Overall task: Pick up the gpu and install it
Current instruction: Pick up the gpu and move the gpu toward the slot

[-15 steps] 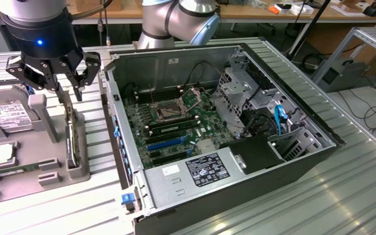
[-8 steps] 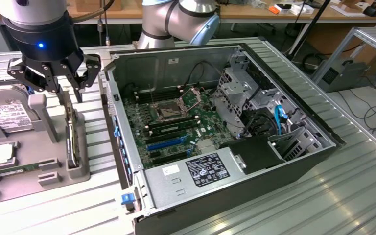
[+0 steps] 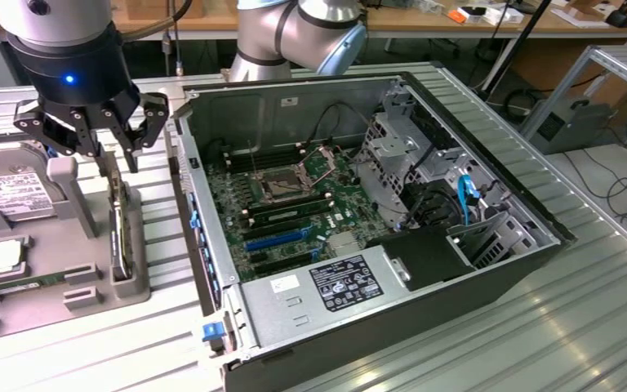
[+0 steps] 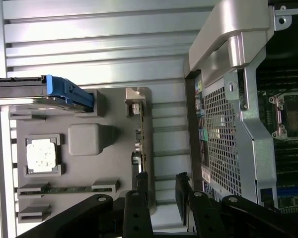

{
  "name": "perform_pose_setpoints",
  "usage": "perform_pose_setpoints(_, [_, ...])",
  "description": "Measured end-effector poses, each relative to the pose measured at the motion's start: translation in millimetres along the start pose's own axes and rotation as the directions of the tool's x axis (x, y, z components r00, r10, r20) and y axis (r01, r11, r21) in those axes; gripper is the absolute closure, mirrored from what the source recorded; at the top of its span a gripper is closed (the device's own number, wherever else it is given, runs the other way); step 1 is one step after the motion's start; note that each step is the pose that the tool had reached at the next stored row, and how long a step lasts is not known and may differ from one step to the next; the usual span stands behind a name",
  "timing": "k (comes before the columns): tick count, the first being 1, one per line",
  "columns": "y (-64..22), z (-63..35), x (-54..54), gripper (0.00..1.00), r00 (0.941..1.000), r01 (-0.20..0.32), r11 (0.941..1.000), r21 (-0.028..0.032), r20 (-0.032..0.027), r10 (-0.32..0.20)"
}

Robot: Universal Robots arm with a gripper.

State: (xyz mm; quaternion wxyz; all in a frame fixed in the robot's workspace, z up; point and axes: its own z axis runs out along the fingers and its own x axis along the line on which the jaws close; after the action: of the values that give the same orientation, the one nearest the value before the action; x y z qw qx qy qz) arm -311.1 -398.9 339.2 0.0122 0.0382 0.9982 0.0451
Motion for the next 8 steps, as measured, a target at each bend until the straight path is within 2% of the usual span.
perform_pose_setpoints(8, [-0.2, 2.5, 0.1, 0.64, 1.0000, 0.000, 1.0000, 0.0000, 0.0000, 0.000])
